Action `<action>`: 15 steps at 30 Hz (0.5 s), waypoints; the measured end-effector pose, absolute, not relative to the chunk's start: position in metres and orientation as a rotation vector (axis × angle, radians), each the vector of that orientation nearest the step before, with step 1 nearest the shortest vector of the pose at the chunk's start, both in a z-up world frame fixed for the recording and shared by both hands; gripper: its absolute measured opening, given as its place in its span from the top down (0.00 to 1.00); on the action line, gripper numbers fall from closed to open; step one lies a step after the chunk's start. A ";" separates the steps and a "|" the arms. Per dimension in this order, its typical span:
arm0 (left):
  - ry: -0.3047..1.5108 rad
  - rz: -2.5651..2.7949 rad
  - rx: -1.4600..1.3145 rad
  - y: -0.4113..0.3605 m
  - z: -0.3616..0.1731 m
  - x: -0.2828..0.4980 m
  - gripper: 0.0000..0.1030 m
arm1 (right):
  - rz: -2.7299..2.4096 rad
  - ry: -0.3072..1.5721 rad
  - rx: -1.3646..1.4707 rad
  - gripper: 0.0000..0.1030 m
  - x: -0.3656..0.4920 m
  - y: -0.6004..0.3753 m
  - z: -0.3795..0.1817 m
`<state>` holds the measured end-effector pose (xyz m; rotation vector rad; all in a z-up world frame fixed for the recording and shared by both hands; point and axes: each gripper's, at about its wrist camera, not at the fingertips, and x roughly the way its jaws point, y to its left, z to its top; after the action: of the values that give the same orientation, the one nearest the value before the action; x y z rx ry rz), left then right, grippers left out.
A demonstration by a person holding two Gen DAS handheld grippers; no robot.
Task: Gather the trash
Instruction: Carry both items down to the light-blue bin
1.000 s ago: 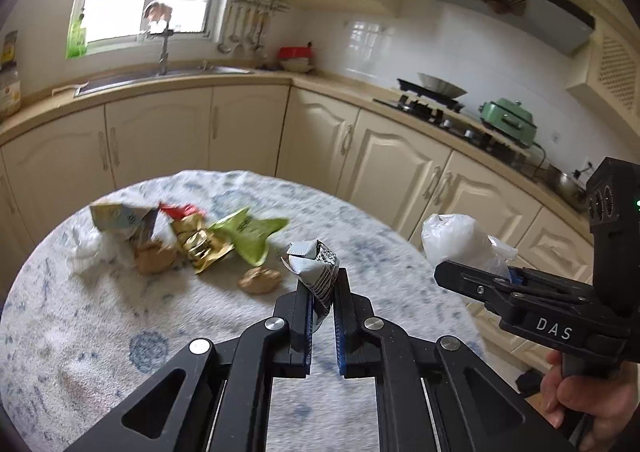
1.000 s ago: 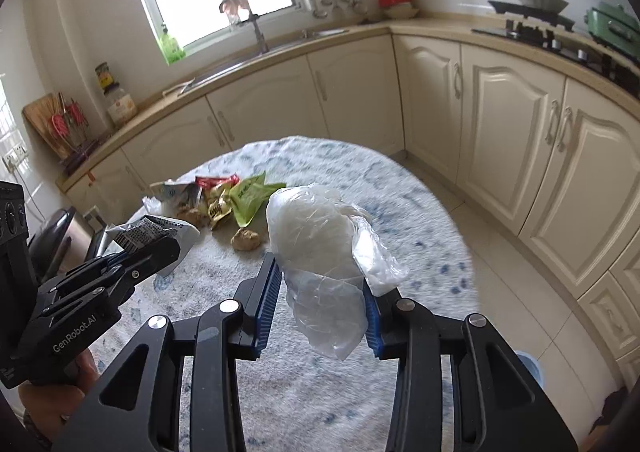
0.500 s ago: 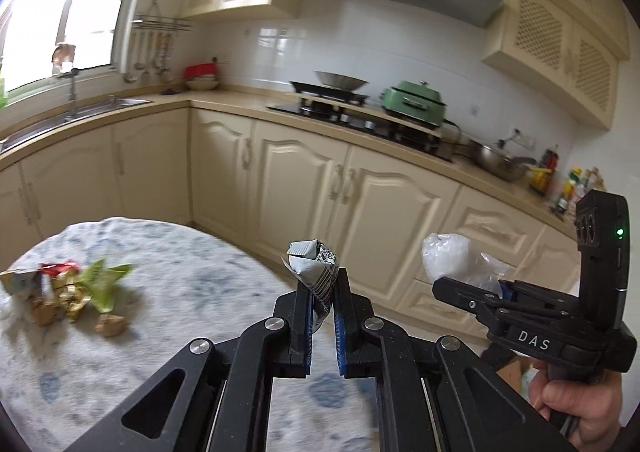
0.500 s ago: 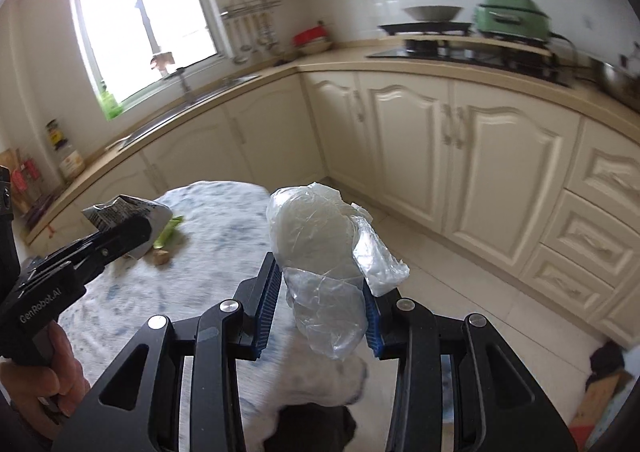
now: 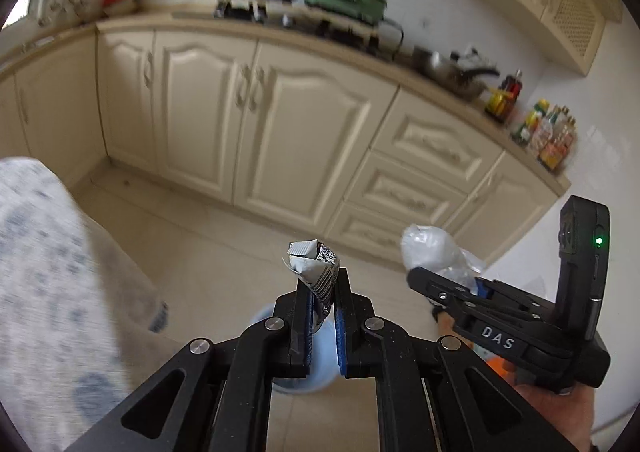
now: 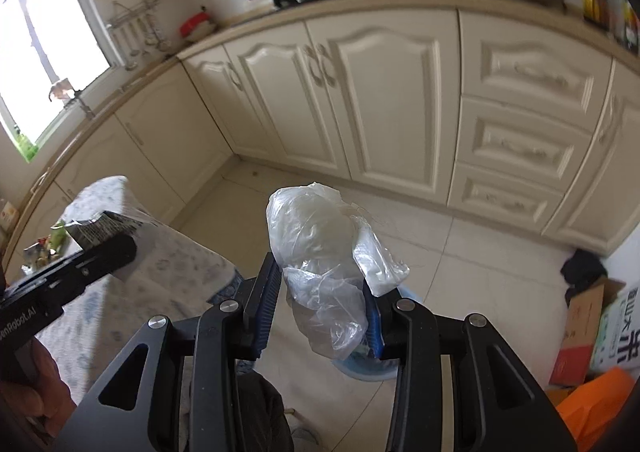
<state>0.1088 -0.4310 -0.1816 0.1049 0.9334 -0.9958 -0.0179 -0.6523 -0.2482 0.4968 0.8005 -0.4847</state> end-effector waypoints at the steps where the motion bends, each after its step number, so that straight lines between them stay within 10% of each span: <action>1: 0.970 -0.998 0.116 -0.444 -0.189 0.115 0.95 | -0.492 0.819 0.510 0.64 -0.017 -0.659 -0.259; 15: 1.277 -0.942 0.262 -0.583 -0.311 0.188 0.90 | -0.497 0.967 0.680 0.60 -0.010 -0.714 -0.375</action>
<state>0.1884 -0.5832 -0.3112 0.2616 1.2775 -0.9417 -0.0101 -0.7141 -0.3748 0.6802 0.9672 -0.4966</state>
